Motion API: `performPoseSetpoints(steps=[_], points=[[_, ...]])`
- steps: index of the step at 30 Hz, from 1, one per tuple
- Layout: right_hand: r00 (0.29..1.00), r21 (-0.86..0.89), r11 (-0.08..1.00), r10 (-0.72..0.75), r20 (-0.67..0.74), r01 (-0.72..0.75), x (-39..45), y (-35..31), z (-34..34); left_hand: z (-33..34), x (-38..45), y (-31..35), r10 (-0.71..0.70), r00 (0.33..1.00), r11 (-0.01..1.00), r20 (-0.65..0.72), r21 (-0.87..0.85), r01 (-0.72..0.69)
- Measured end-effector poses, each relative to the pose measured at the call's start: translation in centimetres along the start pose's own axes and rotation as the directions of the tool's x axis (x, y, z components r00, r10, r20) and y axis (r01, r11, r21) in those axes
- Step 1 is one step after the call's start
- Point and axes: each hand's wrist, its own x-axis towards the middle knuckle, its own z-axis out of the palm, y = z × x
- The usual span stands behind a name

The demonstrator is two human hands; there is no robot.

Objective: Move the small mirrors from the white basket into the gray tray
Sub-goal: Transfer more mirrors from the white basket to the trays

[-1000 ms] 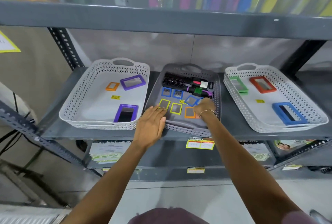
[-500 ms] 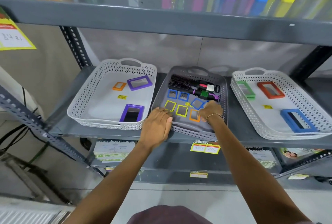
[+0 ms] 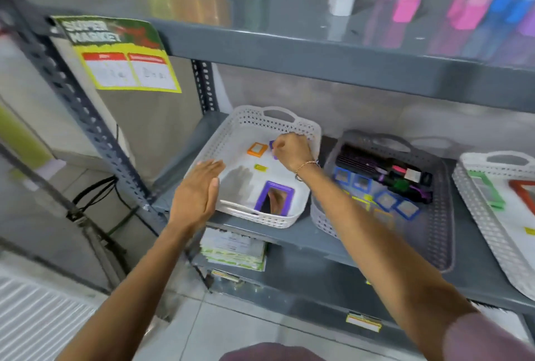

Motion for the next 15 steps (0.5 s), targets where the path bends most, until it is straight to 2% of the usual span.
performPoseSetpoints(steps=[4, 7, 12, 15], points=[[0.985, -0.158, 0.985, -0.047, 0.164, 0.074, 3.1, -1.8, 4.3, 0.5, -1.7, -3.2, 0.045, 0.999, 0.998, 0.023, 0.049, -0.046], [0.971, -0.288, 0.953, -0.028, 0.238, 0.098, 4.8, -1.9, 6.5, 0.9, -1.8, -3.7, 0.051, 0.999, 0.998, 0.0, 0.045, -0.051], [0.971, -0.393, 0.917, 0.033, 0.239, 0.065, 6.4, -0.9, 8.3, 1.4, -1.9, -3.3, 0.018, 0.998, 1.0, -0.067, 0.0, -0.018], [0.97, -0.442, 0.888, -0.018, 0.243, 0.127, 6.3, -0.7, 8.7, 1.4, -1.8, -3.0, 0.02, 0.996, 1.0, -0.092, -0.011, -0.021]])
